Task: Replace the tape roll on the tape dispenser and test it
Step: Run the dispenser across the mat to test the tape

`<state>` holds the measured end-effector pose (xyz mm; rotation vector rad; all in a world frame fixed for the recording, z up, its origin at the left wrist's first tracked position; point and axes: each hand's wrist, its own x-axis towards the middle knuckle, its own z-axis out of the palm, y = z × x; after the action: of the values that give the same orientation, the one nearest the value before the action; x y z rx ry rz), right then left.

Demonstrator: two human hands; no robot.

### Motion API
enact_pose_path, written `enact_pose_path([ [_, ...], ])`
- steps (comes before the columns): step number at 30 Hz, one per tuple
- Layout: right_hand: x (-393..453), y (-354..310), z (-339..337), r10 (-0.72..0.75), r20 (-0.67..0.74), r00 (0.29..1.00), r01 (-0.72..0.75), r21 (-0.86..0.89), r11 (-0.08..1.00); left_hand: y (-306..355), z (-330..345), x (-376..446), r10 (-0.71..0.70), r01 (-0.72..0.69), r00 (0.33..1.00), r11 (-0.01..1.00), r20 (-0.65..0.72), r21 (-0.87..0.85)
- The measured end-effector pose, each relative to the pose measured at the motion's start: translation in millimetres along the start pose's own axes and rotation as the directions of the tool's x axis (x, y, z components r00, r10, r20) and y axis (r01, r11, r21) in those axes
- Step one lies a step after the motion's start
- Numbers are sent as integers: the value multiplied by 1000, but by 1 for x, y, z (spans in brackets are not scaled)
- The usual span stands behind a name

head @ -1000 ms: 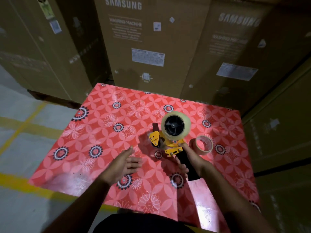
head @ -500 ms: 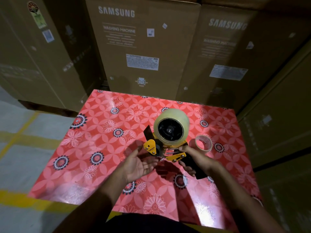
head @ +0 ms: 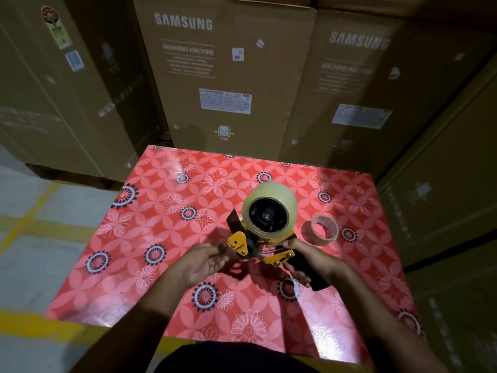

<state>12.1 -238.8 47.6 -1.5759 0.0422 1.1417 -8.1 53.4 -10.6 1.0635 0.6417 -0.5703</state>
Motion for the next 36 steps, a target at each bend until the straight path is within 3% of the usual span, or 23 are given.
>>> enact_pose_path([
  [7,5,-7,1,-17,18,1000,17,11,1000,13,-16,0,6,13,993,987,-114,160],
  [11,28,-11,9,-70,19,997,69,64,996,31,-28,-3,130,-81,972,967,-196,240],
  [16,63,-34,24,-110,56,992,112,-26,993,53,-71,-9,219,-139,941,945,-257,296],
  [20,93,-54,29,-132,106,986,135,-20,991,75,-138,-12,342,-233,863,922,-371,309],
  [23,121,-68,37,-105,100,989,109,-38,993,96,-184,-4,437,-281,815,872,-381,401],
  [27,162,-85,60,-112,33,993,115,-103,988,107,-229,24,497,-222,764,801,-411,556],
  [31,190,-89,77,-128,10,992,128,-198,972,99,-248,44,664,-243,654,638,-362,731],
  [36,198,-78,78,-126,-17,992,117,-267,957,78,-245,64,693,-194,648,551,-315,812],
])
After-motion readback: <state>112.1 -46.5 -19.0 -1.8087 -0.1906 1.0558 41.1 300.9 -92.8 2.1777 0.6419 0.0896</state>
